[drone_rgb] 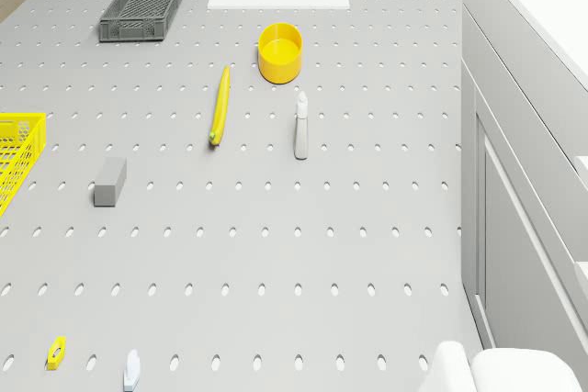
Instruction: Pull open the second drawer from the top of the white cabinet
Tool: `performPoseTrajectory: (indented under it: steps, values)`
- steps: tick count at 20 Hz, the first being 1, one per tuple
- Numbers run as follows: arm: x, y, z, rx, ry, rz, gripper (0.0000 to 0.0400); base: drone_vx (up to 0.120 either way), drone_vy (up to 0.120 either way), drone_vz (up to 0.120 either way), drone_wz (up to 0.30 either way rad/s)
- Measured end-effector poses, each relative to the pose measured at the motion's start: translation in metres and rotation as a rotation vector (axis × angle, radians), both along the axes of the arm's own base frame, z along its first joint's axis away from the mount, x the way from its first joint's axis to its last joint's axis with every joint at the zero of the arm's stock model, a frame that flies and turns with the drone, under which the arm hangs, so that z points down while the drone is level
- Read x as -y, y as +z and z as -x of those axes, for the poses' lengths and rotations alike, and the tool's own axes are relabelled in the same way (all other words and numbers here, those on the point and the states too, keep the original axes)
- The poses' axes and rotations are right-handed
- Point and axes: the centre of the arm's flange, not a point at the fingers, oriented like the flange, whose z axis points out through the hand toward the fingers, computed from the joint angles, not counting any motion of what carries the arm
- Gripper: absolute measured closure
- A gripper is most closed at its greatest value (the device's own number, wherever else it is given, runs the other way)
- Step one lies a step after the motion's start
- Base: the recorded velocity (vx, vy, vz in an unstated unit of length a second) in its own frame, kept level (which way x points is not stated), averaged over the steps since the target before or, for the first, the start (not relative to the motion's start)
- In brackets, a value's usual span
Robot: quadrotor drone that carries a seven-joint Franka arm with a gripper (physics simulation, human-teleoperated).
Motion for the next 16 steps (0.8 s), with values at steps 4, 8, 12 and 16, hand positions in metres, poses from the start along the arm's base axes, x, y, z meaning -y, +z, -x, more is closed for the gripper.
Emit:
performPoseTrajectory:
  steps: [4, 8, 12, 16]
  values:
    - [-0.012, -0.002, 0.0, 0.0, 0.0, 0.0, 0.01, 0.0, 0.0, 0.0, 0.0]
    - [-0.029, -0.003, 0.0, 0.0, 0.0, 0.0, 0.01, 0.0, 0.0, 0.0, 0.0]
    - [-0.042, -0.003, 0.0, 0.0, 0.0, 0.0, 0.01, 0.0, 0.0, 0.0, 0.0]
    - [-0.053, -0.003, 0.0, 0.0, 0.0, 0.0, 0.01, 0.0, 0.0, 0.0, 0.0]
